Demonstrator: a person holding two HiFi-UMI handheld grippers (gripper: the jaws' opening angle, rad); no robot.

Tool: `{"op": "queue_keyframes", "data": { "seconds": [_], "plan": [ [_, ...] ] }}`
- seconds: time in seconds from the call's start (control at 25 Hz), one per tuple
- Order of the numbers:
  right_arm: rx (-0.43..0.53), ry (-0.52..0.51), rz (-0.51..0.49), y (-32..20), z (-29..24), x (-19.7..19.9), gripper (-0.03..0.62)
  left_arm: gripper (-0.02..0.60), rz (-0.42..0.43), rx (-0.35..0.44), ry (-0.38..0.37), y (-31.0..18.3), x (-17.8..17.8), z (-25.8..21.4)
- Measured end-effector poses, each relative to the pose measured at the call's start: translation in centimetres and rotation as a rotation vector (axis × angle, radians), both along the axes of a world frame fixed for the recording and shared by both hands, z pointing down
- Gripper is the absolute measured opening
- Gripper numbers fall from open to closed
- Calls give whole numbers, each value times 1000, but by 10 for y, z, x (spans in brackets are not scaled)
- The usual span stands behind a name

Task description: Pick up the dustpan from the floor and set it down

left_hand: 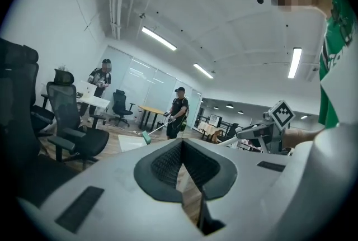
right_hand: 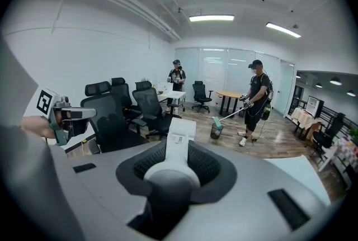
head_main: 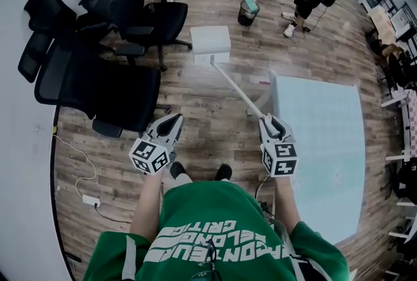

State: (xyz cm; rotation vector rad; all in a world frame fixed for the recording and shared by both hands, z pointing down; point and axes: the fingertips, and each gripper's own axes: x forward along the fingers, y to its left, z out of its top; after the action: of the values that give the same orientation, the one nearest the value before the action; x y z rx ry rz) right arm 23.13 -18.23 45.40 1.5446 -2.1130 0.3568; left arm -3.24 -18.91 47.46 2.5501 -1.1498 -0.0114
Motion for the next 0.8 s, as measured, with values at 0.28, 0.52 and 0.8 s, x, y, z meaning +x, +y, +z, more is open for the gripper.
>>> {"op": "queue_keyframes", "data": {
  "seconds": [0.28,0.52,0.8],
  "plan": [
    [-24,3,5,8,8,1,114,2,-3,-23,5,6,-4,5],
    [-62,10,-1,17,22,-3,114,2,-1,-37,2,10,-7,9],
    [-130,22,-8,32,48,-4,114,2,13,-51,2,14,-3,14]
  ]
}}
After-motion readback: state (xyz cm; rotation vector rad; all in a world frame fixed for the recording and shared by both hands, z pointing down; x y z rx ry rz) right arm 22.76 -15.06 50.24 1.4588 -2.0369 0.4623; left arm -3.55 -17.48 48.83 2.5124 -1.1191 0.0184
